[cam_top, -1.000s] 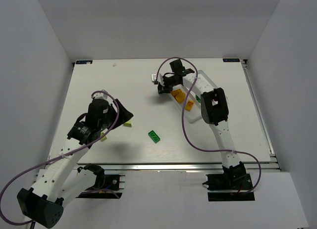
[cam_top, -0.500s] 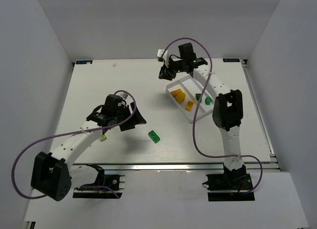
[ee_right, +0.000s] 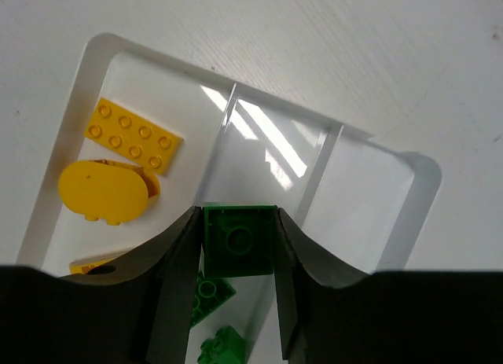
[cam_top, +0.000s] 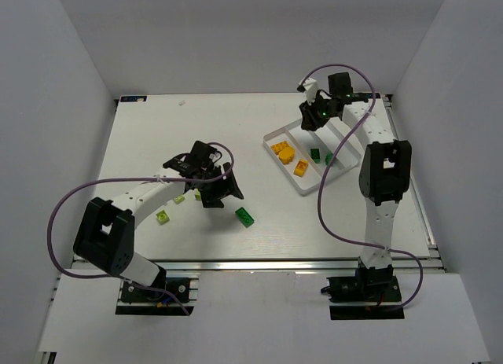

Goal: Sort the legos into containers by color

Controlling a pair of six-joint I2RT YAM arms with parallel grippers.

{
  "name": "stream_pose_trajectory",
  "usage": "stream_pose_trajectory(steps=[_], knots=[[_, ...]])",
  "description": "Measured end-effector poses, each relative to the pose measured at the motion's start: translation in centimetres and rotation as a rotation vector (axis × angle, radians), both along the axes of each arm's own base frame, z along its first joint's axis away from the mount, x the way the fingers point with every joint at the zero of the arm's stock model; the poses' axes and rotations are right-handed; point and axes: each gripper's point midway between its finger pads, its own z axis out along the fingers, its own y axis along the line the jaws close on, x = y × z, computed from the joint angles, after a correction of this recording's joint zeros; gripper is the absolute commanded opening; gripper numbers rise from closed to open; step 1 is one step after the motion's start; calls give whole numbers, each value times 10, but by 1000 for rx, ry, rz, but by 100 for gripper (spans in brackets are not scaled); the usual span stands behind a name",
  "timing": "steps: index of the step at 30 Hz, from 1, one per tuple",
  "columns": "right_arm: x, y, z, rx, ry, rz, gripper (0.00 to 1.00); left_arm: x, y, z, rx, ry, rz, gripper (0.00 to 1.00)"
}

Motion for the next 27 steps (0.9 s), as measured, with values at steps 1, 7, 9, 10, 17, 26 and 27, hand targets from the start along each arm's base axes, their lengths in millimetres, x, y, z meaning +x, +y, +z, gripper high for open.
stream_pose_trajectory(steps=[1,7,9,10,17,26,27], knots=[[-1,-2,-8,-12,18,-7,13,2,-2,0,-1,7,11,83],[-7,3,-49,-51,111,-3,38,2,-7,-12,35,97,74,84],[-9,5,-62,-60,138,0,65,2,-8,-13,44,120,94,84],[-10,5,-67,-65,150,-1,68,3,-9,-13,50,128,102,84],[-9,-1,-73,-65,171,-27,87,12,-24,-18,78,169,138,84],[-25,-24,-11,12,52,-112,89,6,-40,-41,205,286,176,84],[-27,-26,4,26,14,-118,89,3,-39,-43,225,299,183,84]])
